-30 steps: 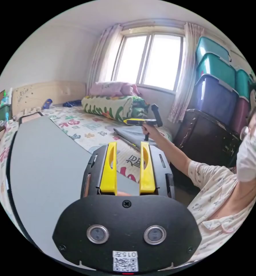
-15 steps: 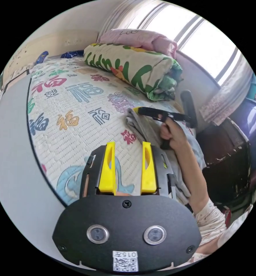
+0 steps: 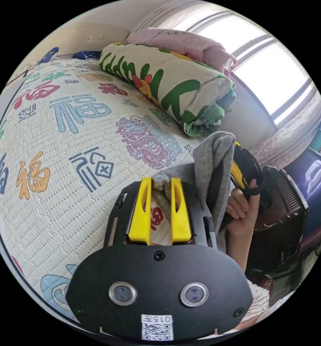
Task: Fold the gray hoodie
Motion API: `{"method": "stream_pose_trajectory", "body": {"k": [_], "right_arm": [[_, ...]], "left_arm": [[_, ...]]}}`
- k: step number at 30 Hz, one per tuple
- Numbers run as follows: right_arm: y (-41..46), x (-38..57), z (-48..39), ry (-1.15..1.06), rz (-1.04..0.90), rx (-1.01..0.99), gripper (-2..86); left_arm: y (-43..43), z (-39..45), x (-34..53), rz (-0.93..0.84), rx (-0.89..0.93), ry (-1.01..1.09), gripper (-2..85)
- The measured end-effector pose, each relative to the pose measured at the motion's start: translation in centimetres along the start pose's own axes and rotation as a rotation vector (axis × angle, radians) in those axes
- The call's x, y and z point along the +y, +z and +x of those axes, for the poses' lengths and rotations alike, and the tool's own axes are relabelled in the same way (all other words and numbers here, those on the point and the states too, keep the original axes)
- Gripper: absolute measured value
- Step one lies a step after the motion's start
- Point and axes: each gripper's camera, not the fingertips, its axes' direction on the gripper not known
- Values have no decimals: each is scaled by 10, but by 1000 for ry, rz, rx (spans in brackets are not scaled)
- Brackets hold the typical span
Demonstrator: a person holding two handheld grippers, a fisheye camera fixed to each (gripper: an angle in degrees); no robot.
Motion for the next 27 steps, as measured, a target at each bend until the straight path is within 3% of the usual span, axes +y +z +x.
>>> {"method": "stream_pose_trajectory", "body": {"k": [5,7,8,13,18,23,27], "right_arm": [[-10,19,-35,-31,-57,21,160],[-11,31,-62,-98,-113,43,183],[-11,35,-70,-117,-124,64,181],[-26,78,-110,-196,-87,338,103],[-59,112,-104,-130,-9,301,60],[-126,155,-113,-94,195,251,53],[-196,201,-177,-155,365,219,50]], "left_arm": [[-18,-1,19,130,194,-17,61],[-12,3,27,165,455,-9,57],[-9,7,29,159,485,0,57],[-16,51,40,186,383,127,54],[-17,62,48,209,401,93,46],[-40,104,59,278,187,136,30],[-81,137,69,336,90,154,21]]}}
